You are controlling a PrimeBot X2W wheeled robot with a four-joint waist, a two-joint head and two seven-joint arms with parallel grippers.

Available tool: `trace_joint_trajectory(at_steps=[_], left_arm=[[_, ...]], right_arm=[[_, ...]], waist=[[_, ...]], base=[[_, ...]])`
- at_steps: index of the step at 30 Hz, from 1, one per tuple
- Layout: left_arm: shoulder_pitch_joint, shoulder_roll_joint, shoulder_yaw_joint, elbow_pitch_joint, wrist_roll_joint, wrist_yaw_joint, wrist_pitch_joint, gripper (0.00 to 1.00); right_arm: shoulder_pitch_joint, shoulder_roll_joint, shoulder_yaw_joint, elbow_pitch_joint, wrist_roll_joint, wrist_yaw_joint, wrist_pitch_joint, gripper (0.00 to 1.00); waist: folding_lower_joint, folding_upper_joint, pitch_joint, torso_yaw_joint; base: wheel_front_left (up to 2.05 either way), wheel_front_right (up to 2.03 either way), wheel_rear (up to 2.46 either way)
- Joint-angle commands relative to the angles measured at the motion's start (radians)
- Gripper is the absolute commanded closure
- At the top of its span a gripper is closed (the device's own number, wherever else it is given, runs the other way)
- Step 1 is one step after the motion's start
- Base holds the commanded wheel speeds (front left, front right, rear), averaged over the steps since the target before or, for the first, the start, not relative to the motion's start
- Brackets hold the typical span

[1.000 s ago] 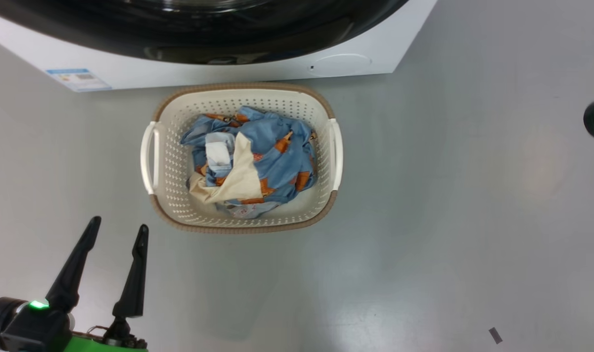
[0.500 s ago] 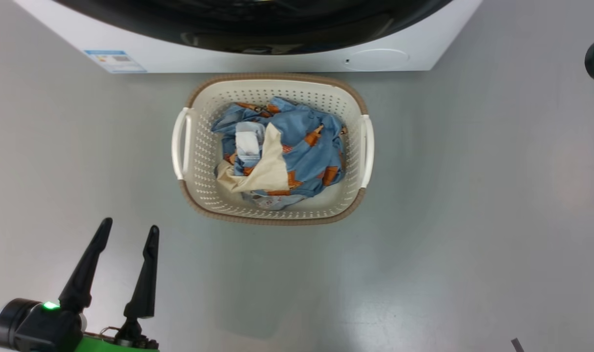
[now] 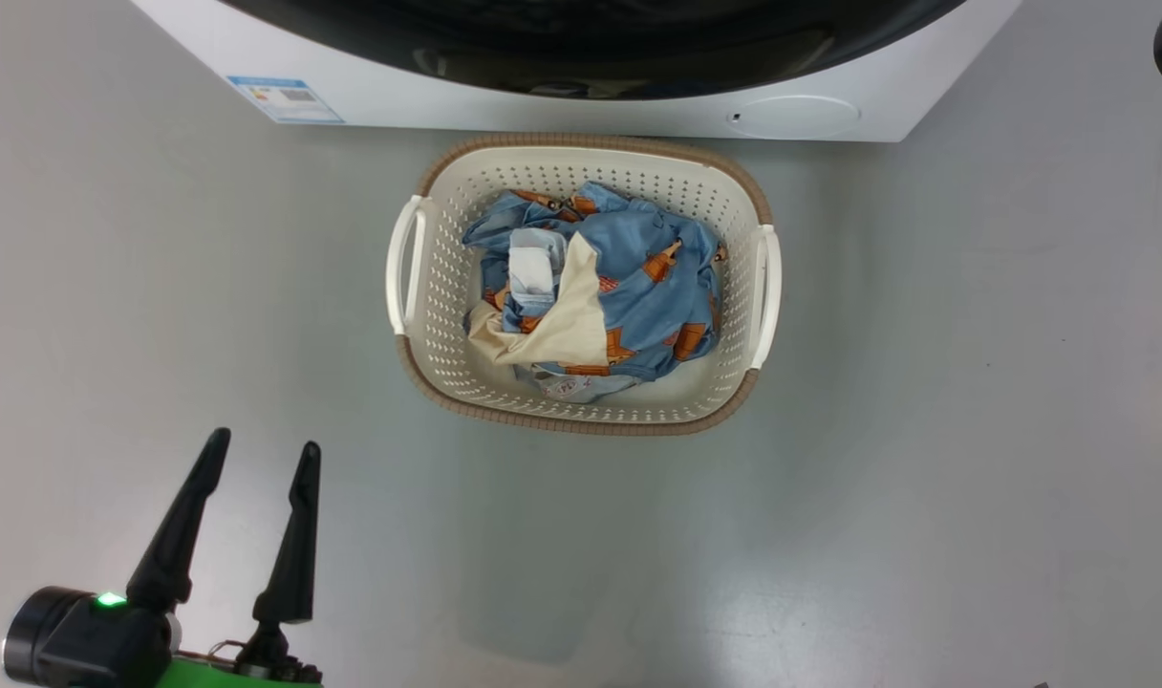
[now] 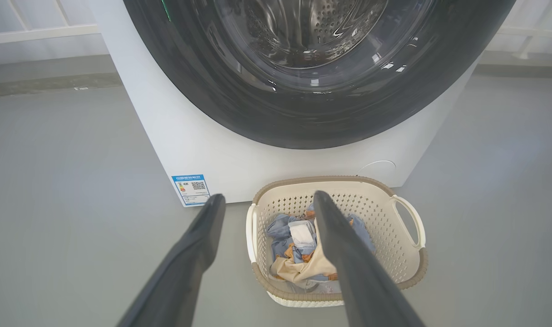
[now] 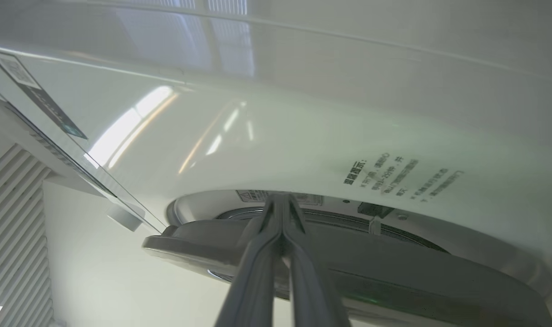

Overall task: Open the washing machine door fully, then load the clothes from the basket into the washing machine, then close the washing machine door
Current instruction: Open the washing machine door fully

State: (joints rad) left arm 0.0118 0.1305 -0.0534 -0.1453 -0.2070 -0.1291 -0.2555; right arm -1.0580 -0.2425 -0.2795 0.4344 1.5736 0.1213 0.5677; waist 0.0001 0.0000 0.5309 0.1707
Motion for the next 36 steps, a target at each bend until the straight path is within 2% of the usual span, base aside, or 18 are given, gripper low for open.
trace_joint_trajectory(at_steps=[1,14,36], left_arm=[[0.003,0.010,0.033,-0.021,-0.004,-0.002,-0.006,0.00],[0.024,-0.010,0.033,-0.027,-0.012,-0.002,-0.006,0.00],[0.035,-0.026,0.019,-0.025,-0.018,-0.002,-0.006,0.00]], right_arm=[[-0.027,0.006,0.022,-0.024,-0.010,0.009,0.013,1.00],[-0.069,-0.017,0.046,-0.017,-0.029,0.009,0.019,1.00],[-0.096,-0.042,0.093,0.015,-0.047,0.009,0.032,1.00]], waist=[[-0.0001,0.0000,0.005,0.010],[-0.0001,0.0000,0.028,0.051],[-0.0001,0.0000,0.032,0.077]], base=[[0.00,0.00,0.00],[0.00,0.00,0.00],[0.00,0.00,0.00]])
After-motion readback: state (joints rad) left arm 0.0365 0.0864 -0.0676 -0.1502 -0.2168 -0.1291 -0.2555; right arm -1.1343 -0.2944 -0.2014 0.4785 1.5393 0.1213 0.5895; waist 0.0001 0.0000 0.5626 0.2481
